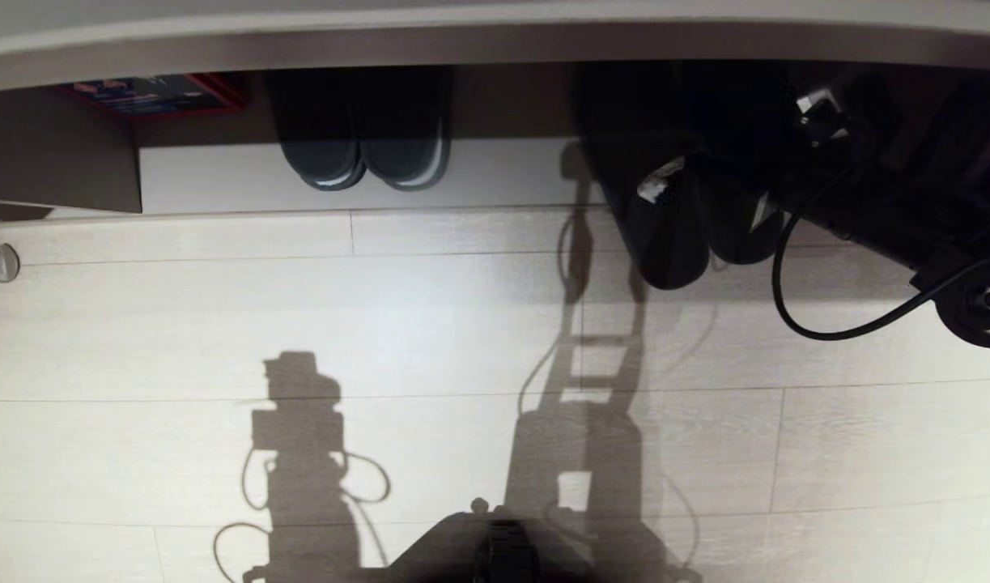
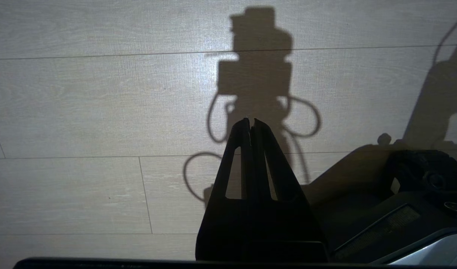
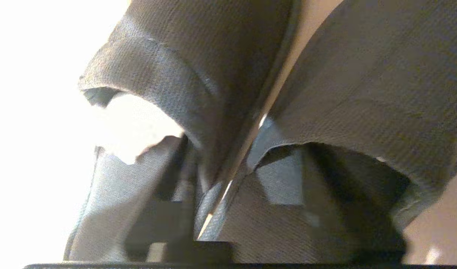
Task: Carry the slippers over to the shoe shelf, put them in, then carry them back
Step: Place the slippers into the shoe cabinet
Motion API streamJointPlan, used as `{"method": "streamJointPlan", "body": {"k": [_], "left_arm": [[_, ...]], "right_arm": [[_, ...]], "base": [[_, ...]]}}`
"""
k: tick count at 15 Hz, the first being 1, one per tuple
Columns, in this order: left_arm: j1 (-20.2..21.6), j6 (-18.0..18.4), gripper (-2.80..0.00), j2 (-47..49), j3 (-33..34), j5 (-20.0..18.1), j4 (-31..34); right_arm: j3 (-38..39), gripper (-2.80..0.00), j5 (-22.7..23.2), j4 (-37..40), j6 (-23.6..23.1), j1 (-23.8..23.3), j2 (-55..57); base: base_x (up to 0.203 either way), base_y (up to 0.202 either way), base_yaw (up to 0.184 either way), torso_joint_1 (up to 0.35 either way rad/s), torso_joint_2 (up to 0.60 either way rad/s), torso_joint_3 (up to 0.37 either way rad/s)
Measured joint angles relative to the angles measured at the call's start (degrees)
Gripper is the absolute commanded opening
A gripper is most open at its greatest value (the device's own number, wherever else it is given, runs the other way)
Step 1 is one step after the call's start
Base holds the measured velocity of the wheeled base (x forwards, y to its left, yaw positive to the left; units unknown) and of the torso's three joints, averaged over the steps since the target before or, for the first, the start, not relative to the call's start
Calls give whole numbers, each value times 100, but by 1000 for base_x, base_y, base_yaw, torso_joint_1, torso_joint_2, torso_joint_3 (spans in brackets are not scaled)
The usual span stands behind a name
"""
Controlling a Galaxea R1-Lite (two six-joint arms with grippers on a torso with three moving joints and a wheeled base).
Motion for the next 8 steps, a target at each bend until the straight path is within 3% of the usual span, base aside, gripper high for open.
{"method": "streamJointPlan", "body": {"k": [8], "left_arm": [[2, -2, -280, 0, 0, 0, 0]], "right_arm": [[464, 0, -33, -14, 5, 91, -262]], "base": [[0, 0, 0, 0, 0, 0]]}}
